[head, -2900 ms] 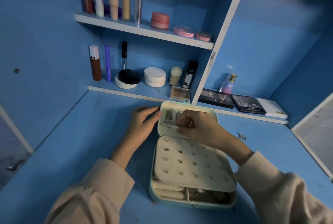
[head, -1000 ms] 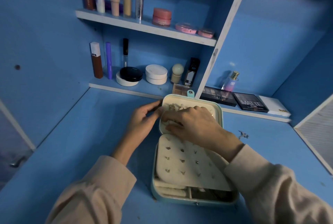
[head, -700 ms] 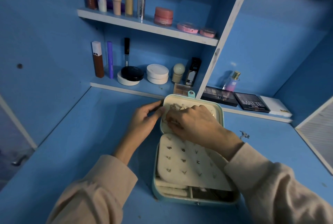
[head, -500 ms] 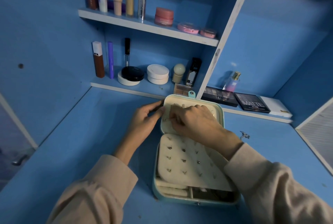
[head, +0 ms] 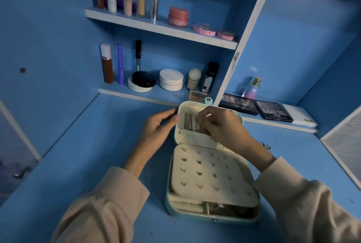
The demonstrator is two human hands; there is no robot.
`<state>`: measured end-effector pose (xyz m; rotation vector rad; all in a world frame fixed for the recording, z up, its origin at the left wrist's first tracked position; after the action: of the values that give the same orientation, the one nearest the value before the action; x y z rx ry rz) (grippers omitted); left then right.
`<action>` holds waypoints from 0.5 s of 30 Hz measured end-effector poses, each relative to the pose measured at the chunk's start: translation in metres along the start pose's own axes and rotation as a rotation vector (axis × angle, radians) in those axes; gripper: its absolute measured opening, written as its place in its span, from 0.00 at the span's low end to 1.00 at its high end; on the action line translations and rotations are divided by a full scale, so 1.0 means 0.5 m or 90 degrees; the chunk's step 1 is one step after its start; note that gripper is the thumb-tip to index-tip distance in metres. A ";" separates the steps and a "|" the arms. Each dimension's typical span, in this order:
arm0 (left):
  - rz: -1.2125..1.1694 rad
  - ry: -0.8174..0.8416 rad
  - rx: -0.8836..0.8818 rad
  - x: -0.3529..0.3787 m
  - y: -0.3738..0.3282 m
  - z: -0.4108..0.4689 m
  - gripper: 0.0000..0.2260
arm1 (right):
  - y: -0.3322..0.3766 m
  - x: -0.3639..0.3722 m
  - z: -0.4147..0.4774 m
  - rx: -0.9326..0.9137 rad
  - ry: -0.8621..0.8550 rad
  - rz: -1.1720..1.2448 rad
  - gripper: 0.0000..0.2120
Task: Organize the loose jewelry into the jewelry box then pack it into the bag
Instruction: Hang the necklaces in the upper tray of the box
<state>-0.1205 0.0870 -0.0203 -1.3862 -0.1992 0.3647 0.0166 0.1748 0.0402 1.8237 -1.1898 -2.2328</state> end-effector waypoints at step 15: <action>0.000 -0.007 -0.005 -0.003 0.001 0.001 0.13 | 0.013 0.009 -0.011 0.086 0.094 -0.066 0.04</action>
<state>-0.1218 0.0870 -0.0206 -1.3917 -0.2090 0.3724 0.0174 0.1654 0.0400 2.1061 -1.2738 -2.0692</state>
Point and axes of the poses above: each hand's wrist, its own z-axis towards the middle knuckle, its own x-axis out of the palm, y = z × x, the point moved 4 cm from there along z, towards the middle knuckle, and after that the axes turned 13 degrees about y, right-handed, at the moved point
